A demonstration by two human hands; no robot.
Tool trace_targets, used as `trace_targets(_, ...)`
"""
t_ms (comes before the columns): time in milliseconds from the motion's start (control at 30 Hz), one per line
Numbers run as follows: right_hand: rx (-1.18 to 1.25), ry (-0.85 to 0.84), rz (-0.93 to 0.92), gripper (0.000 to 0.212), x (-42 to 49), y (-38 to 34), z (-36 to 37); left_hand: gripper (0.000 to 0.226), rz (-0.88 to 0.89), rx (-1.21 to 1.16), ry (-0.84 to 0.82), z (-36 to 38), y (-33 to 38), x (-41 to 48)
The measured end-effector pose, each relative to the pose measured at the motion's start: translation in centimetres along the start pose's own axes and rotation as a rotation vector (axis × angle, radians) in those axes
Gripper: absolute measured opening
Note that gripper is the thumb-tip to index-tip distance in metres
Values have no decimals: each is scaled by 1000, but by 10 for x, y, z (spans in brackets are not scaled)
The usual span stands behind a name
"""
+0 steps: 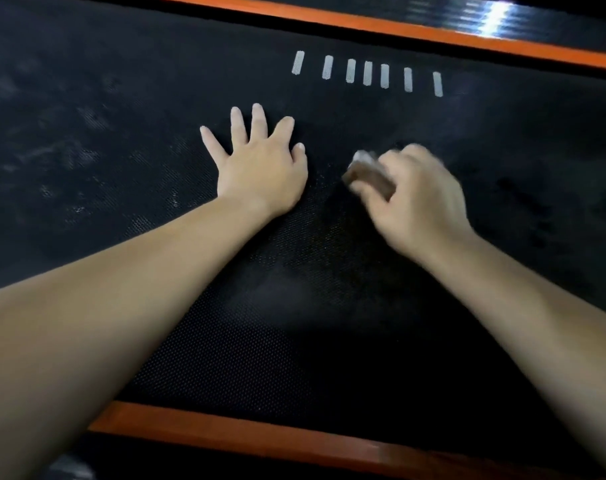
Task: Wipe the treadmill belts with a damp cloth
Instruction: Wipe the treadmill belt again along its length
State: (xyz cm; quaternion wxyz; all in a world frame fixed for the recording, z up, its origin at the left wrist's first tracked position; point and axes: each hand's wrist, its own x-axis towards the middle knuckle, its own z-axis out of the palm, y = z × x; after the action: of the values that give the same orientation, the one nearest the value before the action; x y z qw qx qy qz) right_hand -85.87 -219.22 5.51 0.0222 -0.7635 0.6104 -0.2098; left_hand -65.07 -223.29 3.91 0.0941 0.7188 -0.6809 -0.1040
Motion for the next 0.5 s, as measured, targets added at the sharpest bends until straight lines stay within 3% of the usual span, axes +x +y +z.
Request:
trace_targets(133,146,-154,-236,40,-26,-6,-6,54,15,26,9,1,2,-1)
trace_targets(200,66,-86,-179,44,9,15,-5,54,16,41,10,2,2,-1)
trace_targets(300,-3,-17,69,36,50,36,-3,54,49,33,19,2,2,-2)
trace_targets(500,136,-133,-185,37,10,12,0,56,131,62,-8,3,3,1)
